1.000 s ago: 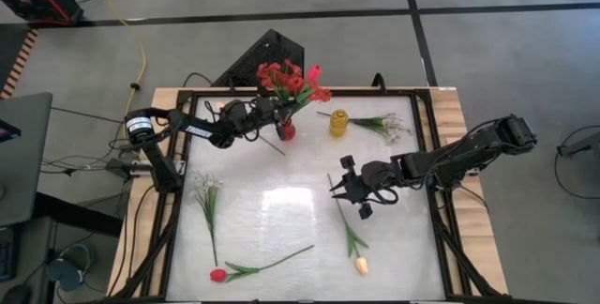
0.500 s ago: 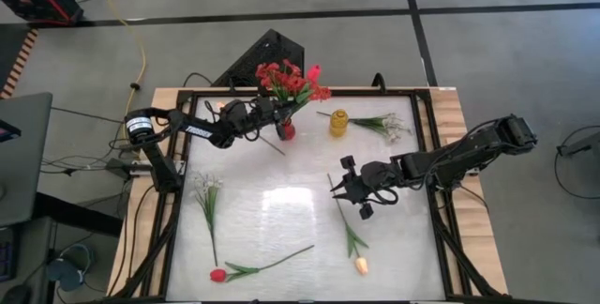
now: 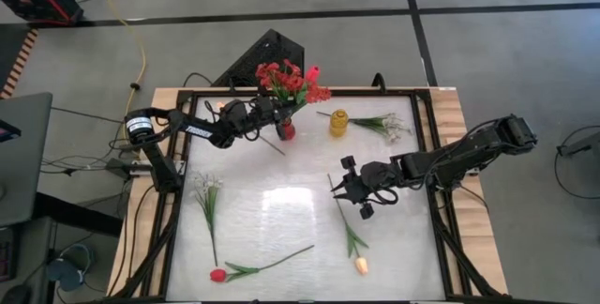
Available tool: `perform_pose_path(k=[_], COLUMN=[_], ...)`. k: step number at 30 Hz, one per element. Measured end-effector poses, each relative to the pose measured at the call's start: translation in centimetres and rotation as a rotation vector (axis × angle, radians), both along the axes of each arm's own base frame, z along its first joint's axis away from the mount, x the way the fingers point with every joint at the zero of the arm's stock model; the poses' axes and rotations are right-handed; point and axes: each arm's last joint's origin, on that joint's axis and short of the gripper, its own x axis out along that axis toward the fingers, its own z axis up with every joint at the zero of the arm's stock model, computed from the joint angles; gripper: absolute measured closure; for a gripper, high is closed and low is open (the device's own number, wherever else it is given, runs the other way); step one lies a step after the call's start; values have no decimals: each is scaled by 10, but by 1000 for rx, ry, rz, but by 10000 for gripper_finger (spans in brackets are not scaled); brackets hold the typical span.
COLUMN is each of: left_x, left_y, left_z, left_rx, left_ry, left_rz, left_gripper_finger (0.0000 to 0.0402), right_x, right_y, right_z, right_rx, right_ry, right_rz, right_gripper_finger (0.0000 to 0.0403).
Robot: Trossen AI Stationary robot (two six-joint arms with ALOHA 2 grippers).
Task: Sort flowers into vase by color
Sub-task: Put the top red tulip into the red vase
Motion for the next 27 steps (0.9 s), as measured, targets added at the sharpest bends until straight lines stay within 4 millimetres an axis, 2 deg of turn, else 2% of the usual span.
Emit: perform_pose_path(k=[11, 16, 27], left_x=[0, -3, -9], left_y=[-1, -2, -7], left_z=[0, 10, 17], left_rx=[13, 20, -62], left_ry=[6, -10, 123], left_rz=[-17, -7, 27], left_gripper_finger=[315, 293, 290], right_x=[-2, -3, -3], right_y=[-1, -1, -3], right_z=[-3, -4, -4], right_rx=[56, 72, 71], right_ry=[51, 63, 63], right_rz=[-49, -62, -71], right_gripper_finger=[292, 292, 292])
